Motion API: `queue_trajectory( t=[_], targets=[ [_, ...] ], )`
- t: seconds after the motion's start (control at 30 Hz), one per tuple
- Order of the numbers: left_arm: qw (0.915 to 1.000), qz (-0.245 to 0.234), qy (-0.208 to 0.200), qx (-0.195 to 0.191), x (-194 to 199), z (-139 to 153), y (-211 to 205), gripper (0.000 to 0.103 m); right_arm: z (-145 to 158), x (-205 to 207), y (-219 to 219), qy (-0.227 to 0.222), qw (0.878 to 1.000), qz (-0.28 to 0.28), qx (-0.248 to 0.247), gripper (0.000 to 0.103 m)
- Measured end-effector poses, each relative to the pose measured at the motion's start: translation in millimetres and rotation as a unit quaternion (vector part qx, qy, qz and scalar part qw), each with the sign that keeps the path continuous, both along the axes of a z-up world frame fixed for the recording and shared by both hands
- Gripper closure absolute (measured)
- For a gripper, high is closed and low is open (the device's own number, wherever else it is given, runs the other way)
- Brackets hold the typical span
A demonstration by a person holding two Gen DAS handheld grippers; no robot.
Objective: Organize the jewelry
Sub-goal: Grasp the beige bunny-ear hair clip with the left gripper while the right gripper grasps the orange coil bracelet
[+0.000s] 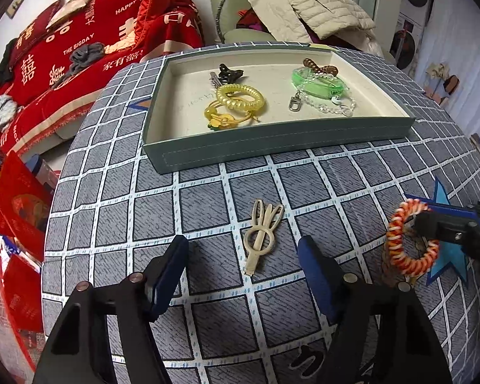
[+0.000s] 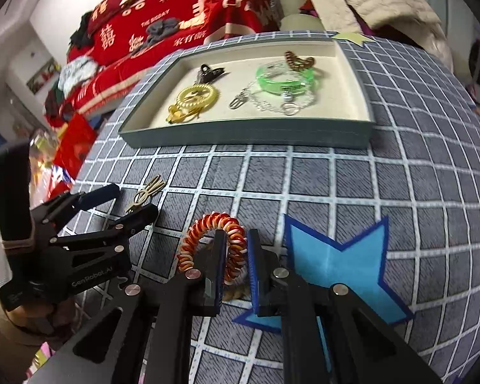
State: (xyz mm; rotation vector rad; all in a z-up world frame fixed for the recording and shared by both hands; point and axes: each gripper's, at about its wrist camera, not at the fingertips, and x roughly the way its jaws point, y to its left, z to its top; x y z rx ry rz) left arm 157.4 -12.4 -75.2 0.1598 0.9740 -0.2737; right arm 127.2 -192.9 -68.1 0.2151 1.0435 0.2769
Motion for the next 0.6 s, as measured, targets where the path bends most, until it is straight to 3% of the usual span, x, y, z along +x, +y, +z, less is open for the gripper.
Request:
queue_trajectory(
  t=[0.2,0.27,0.33,0.6],
  targets=[
    [0.9998,-0.017,0.011,-0.01,-1.2,2.1,-5.4,0.029,3.3,-12.8,-13.9,-0.006,1.0,-0.016,0.016,0.089],
    [0.9997,-0.022,0.008,-0.011,-4.0,3.5,-8.0,0.05,5.1,-15.8,-15.7,-0.009,1.0,-0.018,0.019,0.089],
    [0.9996,-0.026,0.007,-0.009,-5.6,4.4,-10.4,0.063,6.9,-17.9,-17.2,-0.012,0.999,-0.02,0.022,0.089],
    [0.9997,-0.018,-0.006,-0.014,-15.4,14.6,-7.8,0.063,16.0,-25.3,-21.4,-0.025,0.999,-0.024,0.024,0.089]
  ],
)
